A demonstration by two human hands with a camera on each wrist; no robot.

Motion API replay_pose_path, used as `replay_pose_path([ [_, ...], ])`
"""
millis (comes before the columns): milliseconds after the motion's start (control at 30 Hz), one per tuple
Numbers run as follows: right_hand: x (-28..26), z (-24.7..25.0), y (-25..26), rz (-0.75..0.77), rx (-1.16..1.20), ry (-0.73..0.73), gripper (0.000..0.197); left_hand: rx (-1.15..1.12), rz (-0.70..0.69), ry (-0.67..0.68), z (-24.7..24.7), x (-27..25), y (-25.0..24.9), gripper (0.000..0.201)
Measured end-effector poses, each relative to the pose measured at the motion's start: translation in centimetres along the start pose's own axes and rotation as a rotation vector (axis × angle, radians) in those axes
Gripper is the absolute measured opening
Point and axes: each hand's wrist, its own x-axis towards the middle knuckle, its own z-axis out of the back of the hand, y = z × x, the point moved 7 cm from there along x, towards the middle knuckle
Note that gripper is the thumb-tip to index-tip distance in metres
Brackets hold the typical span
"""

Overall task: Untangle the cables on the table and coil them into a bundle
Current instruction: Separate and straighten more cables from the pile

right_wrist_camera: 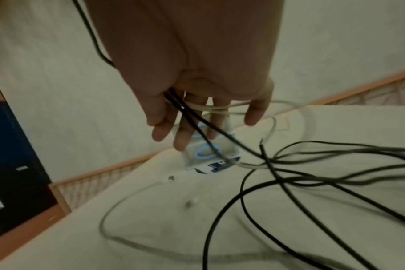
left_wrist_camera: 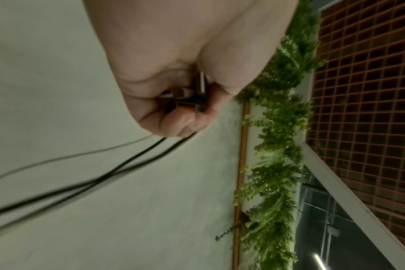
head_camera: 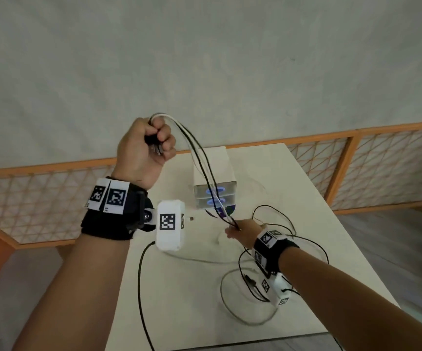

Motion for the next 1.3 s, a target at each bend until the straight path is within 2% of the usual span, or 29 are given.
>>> replay_pose_path([
  [100, 0.3, 1.5, -2.1, -0.155, -0.112, 0.008, 0.04, -0.007, -0.027, -0.022, 0.5, -0.5, -0.7, 0.026],
  [167, 1.0, 4.0, -2.2, -0.158, -0.216, -0.071, 0.041, 0.079, 0.024, -0.019, 0.9, -0.8, 0.3, 0.026],
  [233, 1.7, 7.3, -0.6, -0.114, -0.193, -0.186, 0.039, 0.171, 0.111, -0.039, 1.7, -1.1, 2.3, 0.025],
  [333, 1.5, 13.9, 3.7, -0.032, 0.081, -0.337, 0.037, 0.321, 0.214, -0.076, 3.3, -1.5, 5.4, 0.022],
  [400, 1.4, 18.0, 6.1, 0.038, 0.357, -0.359, 0.033, 0.406, 0.255, -0.098, 4.0, -2.0, 7.0, 0.021],
  [533, -2.0, 24.2, 10.9, 0.262, 0.598, -0.425, 0.021, 0.452, 0.302, -0.113, 4.3, -2.8, 8.8, 0.02],
  [667, -7.5, 28.4, 15.0, 0.7, 0.986, -0.573, 0.02, 0.437, 0.292, -0.148, 4.5, -2.5, 8.4, 0.019],
  [733, -8.8, 28.4, 15.3, 0.834, 1.066, -0.599, 0.015, 0.406, 0.267, -0.148, 4.4, -2.2, 8.0, 0.019],
  [767, -8.5, 27.9, 14.5, 0.831, 1.05, -0.623, 0.014, 0.386, 0.262, -0.144, 4.4, -2.0, 7.9, 0.02],
  [833, -5.8, 26.2, 11.3, 0.657, 0.825, -0.709, 0.014, 0.345, 0.271, -0.131, 4.4, -1.9, 7.9, 0.02],
  [900, -2.7, 24.1, 7.1, 0.37, 0.294, -0.735, 0.019, 0.318, 0.294, -0.129, 4.7, -2.0, 8.2, 0.02],
  [933, -1.1, 22.9, 4.5, 0.225, -0.001, -0.676, 0.029, 0.311, 0.308, -0.127, 4.9, -2.2, 8.4, 0.02],
  [1000, 0.8, 19.5, -1.1, -0.068, -0.469, -0.439, 0.051, 0.294, 0.339, -0.126, 5.2, -2.4, 9.0, 0.02],
  [1067, 1.2, 15.5, -6.4, -0.274, -0.653, -0.135, 0.097, 0.262, 0.373, -0.118, 5.2, -2.6, 9.8, 0.02],
  [1100, 0.7, 14.0, -7.7, -0.32, -0.65, -0.062, 0.107, 0.236, 0.384, -0.11, 5.1, -2.7, 10.1, 0.021],
  [1133, 0.8, 12.8, -8.5, -0.31, -0.624, -0.056, 0.104, 0.208, 0.388, -0.1, 5.0, -2.7, 10.4, 0.021],
  [1167, 0.5, 11.9, -8.4, -0.26, -0.589, -0.101, 0.09, 0.188, 0.388, -0.092, 4.9, -2.6, 10.7, 0.021],
  [1233, -0.4, 9.4, -7.2, -0.084, -0.505, -0.17, 0.048, 0.17, 0.376, -0.083, 4.9, -2.4, 11.1, 0.021],
  [1267, -0.8, 7.2, -6.7, 0.003, -0.496, -0.124, 0.033, 0.171, 0.369, -0.086, 5.0, -2.3, 11.3, 0.021],
  [1300, -1.6, 4.7, -6.2, 0.073, -0.509, -0.039, 0.026, 0.182, 0.364, -0.092, 5.2, -2.2, 11.4, 0.021],
])
